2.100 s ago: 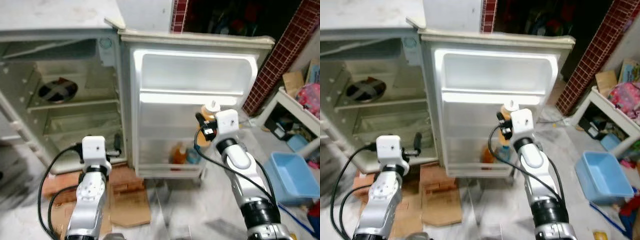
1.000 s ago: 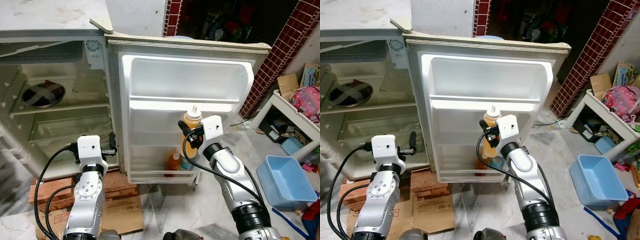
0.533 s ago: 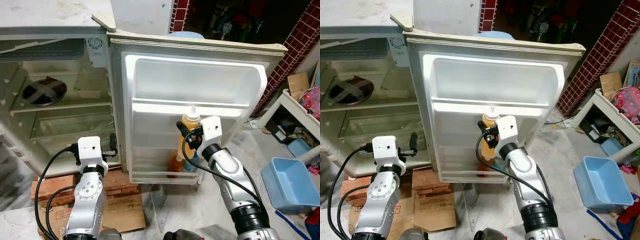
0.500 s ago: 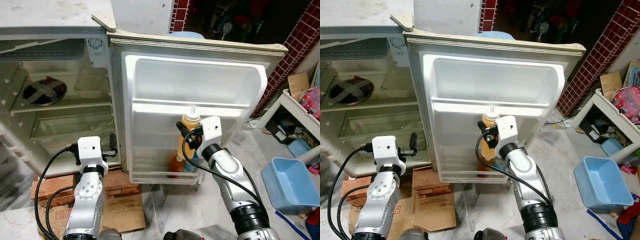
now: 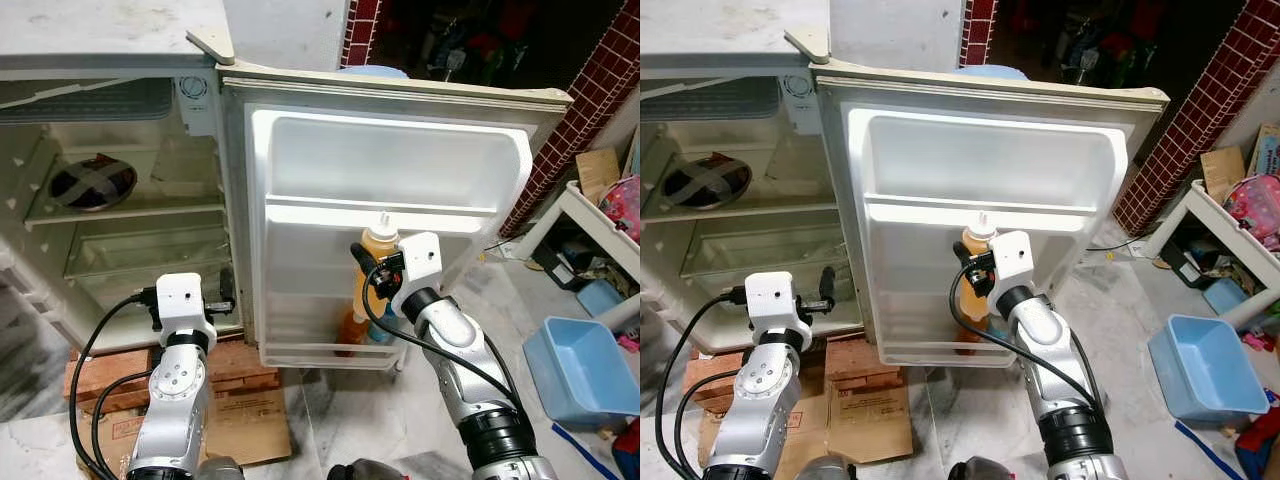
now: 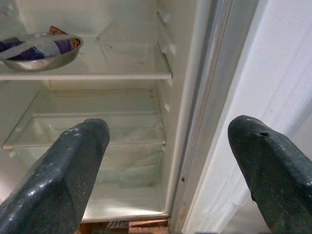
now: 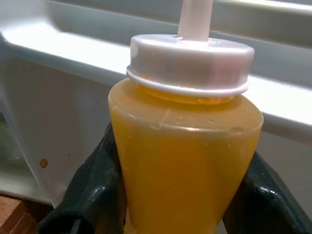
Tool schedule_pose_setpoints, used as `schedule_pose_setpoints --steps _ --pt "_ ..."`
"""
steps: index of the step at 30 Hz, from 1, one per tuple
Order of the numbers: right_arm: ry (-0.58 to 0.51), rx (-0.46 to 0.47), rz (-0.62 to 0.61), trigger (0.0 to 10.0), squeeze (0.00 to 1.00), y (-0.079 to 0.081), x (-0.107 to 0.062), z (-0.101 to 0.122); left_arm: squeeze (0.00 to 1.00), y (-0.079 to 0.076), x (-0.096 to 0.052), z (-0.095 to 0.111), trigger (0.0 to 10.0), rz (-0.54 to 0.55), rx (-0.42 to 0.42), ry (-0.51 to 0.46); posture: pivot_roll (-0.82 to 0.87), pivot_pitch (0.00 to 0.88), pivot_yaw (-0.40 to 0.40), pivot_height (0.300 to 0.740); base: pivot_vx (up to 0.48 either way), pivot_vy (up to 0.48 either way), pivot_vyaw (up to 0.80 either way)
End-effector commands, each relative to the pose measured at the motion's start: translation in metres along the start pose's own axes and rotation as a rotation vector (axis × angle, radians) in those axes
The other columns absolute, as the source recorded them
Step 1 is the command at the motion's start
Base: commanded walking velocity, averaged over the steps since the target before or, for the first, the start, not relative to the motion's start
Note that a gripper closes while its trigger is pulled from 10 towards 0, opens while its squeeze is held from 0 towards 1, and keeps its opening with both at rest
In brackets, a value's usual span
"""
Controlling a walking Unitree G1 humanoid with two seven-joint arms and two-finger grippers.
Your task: Restocking fridge
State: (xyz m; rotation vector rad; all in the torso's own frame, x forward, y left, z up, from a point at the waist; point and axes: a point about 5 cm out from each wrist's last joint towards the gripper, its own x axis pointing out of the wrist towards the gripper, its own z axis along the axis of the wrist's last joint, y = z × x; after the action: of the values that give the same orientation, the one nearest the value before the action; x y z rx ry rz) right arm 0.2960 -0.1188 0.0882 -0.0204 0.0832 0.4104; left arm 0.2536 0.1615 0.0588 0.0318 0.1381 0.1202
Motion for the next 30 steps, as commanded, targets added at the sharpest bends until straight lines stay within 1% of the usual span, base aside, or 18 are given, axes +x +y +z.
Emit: schedule_pose_setpoints --steps 1,4,7,12,18,19,22,23,24,27,30 --pt "-0.025 -0.012 -0.002 10.0 0.00 -0.002 0.002 0.007 0.00 -0.003 0.002 0.005 10.0 -0.010 0.012 -0.023 0.08 0.000 -0.074 0.675 0.000 0.000 0.00" --pt "-0.030 -0.011 0.003 10.0 0.00 -0.001 0.004 0.009 0.00 -0.001 0.003 0.007 10.0 -0.006 0.010 -0.027 0.08 0.000 -0.074 0.655 0.000 0.000 0.00" --pt "-0.033 -0.012 0.007 10.0 0.00 -0.001 0.005 0.009 0.00 0.000 0.004 0.008 10.0 -0.003 0.012 -0.030 0.08 0.000 -0.072 0.645 0.000 0.000 0.00" --pt "-0.056 -0.014 0.020 10.0 0.00 0.002 0.010 0.014 0.00 0.002 0.010 0.017 10.0 0.009 0.012 -0.062 0.09 0.000 -0.080 0.610 0.000 0.000 0.00" --pt "-0.062 -0.015 0.010 10.0 0.00 0.000 0.011 0.018 0.00 0.005 0.010 0.020 10.0 0.029 0.013 -0.070 0.08 0.000 -0.083 0.610 0.000 0.000 0.00" --pt "-0.073 -0.015 0.001 10.0 0.00 -0.002 0.011 0.022 0.00 0.008 0.010 0.024 10.0 0.041 -0.003 -0.073 0.08 0.000 -0.091 0.610 0.000 0.000 0.00" --pt "-0.079 -0.007 -0.022 10.0 0.00 -0.006 0.009 0.024 0.00 0.016 0.008 0.027 10.0 0.080 -0.005 -0.073 0.08 0.000 -0.102 0.610 0.000 0.000 0.00" --pt "-0.088 -0.008 -0.031 10.0 0.00 -0.007 0.009 0.025 0.00 0.021 0.008 0.029 10.0 0.100 -0.008 -0.072 0.08 0.000 -0.103 0.610 0.000 0.000 0.00" --pt "-0.091 -0.001 -0.037 10.0 0.00 -0.007 0.008 0.026 0.00 0.024 0.008 0.030 10.0 0.110 0.003 -0.068 0.08 0.000 -0.104 0.610 0.000 0.000 0.00" --pt "-0.081 0.035 -0.048 10.0 0.00 -0.006 0.009 0.025 0.00 0.032 0.008 0.032 10.0 0.142 -0.005 -0.066 0.08 0.000 -0.101 0.610 0.000 0.000 0.00" --pt "-0.092 0.080 -0.051 10.0 0.00 -0.002 0.012 0.025 0.00 0.038 0.008 0.035 10.0 0.174 0.002 -0.061 0.12 0.000 -0.092 0.610 0.000 0.000 0.00"
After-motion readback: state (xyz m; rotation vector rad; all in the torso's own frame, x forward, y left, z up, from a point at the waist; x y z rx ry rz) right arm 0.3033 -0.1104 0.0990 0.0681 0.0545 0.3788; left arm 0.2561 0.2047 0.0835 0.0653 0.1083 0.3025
